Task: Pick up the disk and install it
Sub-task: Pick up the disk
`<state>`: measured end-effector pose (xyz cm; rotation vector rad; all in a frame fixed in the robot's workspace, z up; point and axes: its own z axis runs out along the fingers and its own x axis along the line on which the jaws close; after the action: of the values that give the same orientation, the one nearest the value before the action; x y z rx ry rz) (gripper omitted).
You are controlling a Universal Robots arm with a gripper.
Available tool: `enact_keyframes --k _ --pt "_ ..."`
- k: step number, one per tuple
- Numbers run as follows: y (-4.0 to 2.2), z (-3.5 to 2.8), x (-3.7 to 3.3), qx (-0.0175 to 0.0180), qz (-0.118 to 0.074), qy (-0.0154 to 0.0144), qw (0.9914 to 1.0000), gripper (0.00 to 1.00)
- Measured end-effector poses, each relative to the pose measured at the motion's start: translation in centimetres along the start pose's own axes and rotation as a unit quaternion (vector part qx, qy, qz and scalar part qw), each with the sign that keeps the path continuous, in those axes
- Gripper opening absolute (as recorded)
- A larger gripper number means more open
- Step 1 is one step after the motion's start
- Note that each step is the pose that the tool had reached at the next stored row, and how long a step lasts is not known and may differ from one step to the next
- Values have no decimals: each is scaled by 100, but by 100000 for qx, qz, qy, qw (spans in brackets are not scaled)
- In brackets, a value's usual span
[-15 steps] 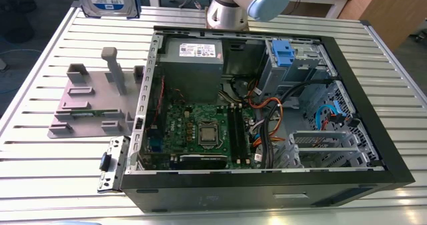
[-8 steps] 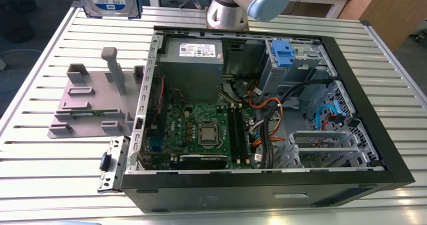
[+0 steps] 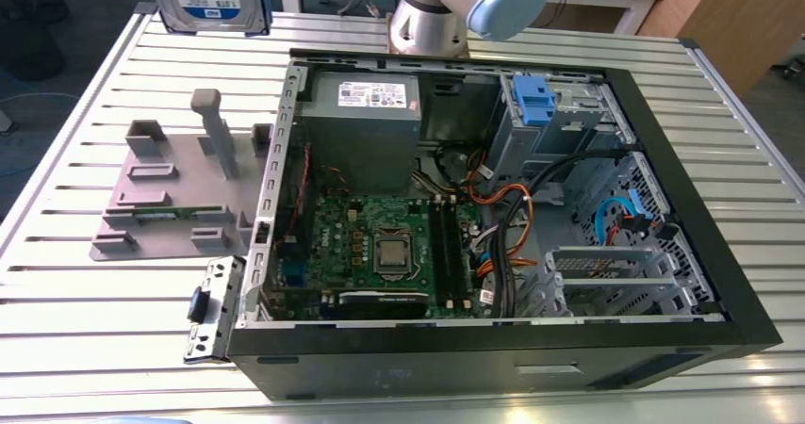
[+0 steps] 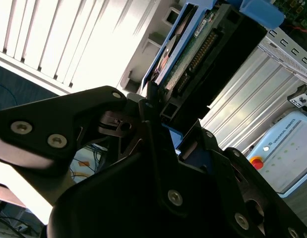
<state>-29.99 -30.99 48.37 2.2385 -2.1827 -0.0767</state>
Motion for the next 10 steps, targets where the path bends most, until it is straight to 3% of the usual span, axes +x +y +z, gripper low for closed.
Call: enact_keyframes --k 10 --pt "-100 -5 2 -29 0 0 100000 37"
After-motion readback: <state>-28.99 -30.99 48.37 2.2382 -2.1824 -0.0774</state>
